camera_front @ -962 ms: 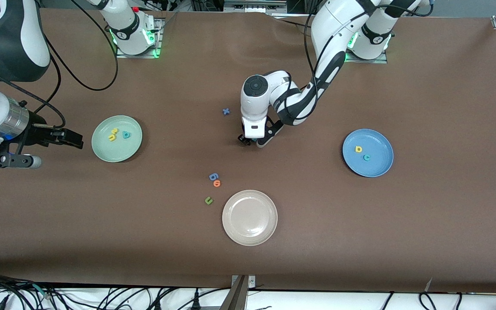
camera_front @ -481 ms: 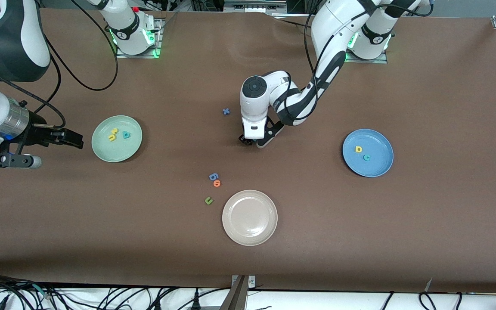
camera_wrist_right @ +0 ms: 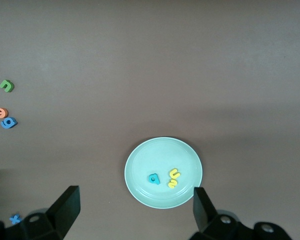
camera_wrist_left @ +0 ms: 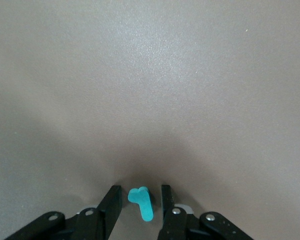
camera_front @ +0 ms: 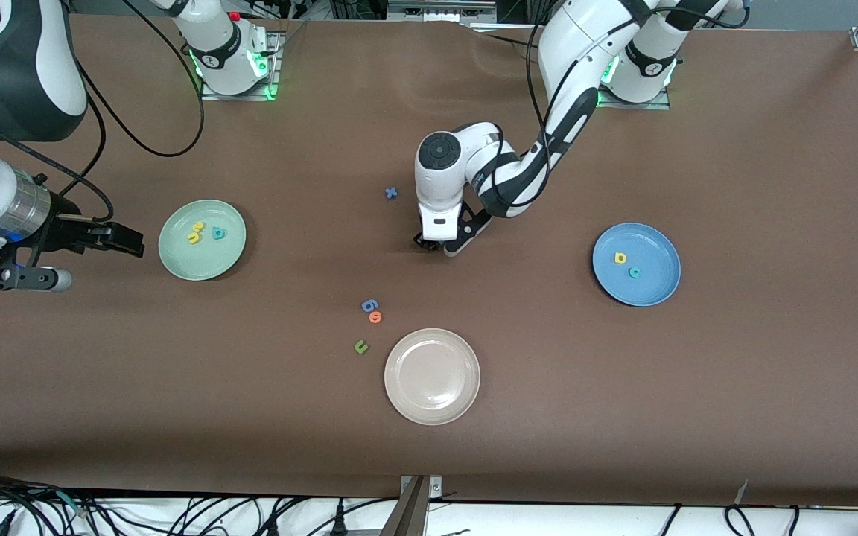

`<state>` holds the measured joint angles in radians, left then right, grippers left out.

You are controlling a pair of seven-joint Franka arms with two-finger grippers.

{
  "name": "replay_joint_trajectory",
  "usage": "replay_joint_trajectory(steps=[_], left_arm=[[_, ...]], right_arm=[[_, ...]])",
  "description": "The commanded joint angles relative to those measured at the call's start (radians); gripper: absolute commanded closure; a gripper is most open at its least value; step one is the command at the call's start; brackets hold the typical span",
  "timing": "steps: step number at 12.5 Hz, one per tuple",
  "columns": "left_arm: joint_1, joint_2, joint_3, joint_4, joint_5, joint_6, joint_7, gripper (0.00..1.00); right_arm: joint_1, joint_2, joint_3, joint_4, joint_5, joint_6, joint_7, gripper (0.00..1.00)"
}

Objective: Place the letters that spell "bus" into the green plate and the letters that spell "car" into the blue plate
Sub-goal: 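Lower the left gripper onto the teal r letter and grasp it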

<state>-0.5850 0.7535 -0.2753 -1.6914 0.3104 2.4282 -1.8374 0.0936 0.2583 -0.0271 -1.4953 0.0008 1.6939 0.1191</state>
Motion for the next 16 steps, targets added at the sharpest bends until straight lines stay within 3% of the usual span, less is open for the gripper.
replay_joint_trajectory(steps=[1,8,16], left_arm=[[-0.009,0.009,0.008,0.018,0.018,-0.035,0.010,0.66],[-0.010,0.010,0.008,0.018,0.022,-0.035,0.010,0.79],[-0.010,0.012,0.008,0.016,0.026,-0.037,0.010,0.86]], right_arm=[[-0.002,-0.017,0.007,-0.023,-0.015,0.010,0.005,0.00],[-0.003,-0.014,0.007,-0.023,-0.013,0.010,0.001,0.00],[-0.003,-0.014,0.007,-0.023,-0.013,0.010,-0.003,0.00]])
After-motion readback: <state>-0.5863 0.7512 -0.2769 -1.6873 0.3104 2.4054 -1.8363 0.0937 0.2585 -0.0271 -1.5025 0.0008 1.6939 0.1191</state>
